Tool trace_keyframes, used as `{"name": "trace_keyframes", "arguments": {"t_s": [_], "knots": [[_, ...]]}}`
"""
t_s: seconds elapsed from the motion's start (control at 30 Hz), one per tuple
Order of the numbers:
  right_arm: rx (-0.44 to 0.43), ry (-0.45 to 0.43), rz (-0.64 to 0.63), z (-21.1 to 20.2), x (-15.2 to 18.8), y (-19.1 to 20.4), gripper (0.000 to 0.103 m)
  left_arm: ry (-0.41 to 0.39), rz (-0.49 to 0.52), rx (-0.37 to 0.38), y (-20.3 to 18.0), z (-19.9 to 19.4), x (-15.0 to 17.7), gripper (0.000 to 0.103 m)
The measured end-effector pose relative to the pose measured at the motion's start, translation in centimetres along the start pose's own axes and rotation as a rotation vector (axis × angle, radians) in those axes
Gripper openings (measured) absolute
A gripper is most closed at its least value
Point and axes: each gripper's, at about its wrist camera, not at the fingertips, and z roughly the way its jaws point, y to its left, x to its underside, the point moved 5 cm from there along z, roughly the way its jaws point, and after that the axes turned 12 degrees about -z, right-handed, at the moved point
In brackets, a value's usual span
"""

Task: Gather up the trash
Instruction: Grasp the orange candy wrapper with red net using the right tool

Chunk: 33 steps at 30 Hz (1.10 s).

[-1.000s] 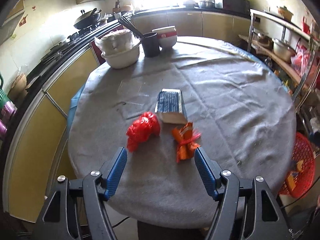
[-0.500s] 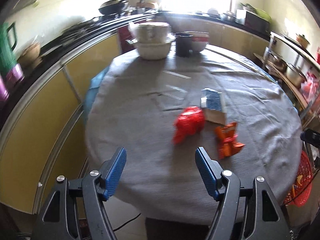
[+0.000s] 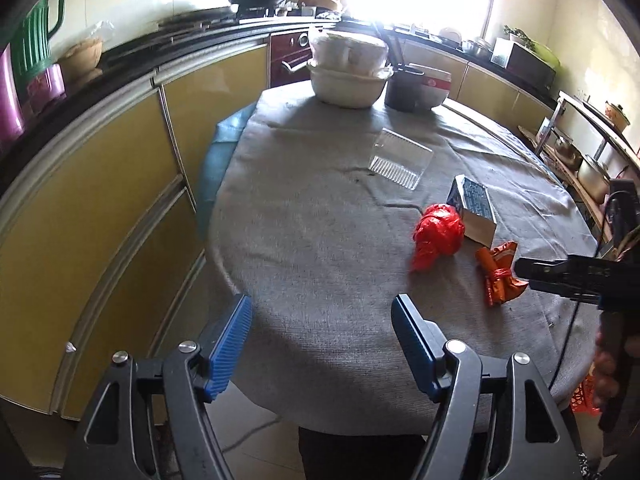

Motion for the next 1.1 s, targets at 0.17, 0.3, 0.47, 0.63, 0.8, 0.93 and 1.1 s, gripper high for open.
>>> {"name": "trace_keyframes", "arguments": {"t_s": [0.17, 0.3, 0.47, 0.63, 0.8, 0.93, 1.1], "knots": [[0.048, 0.007, -0.041, 1.5, -0.2, 0.9, 0.053, 0.018, 0.0, 0.005, 0.2, 0.9, 0.2, 0.073], [0.073, 0.03, -0.088, 2.7, 0.1, 1.7, 0.039, 0.025, 0.006, 0.011, 0.0, 1.4, 0.0, 0.073], [0.083, 0.012, -0.146, 3.1, 0.5, 1.9, 0.032, 0.025, 0.023, 0.04, -1.0, 1.7, -0.9, 0.073], [0.058, -0.015, -0.138, 2.0, 1.0, 0.9, 0.032, 0.036, 0.039, 0.088, -2.9, 2.3, -2.1, 0.073], [0.068, -0.059, -0.143, -0.5, 1.5, -0.6, 0.032, 0.05, 0.053, 0.124, -5.2, 2.8, -2.8, 0.073], [0.029, -0.116, -0.124, -2.1, 1.4, -1.7, 0.032, 0.055, 0.097, 0.146, -7.2, 3.3, -3.0, 0.075], [0.017, -0.188, -0.148, -4.5, 1.5, -2.2, 0.032, 0.106, 0.088, 0.167, -9.0, 4.4, -3.1, 0.075]]}}
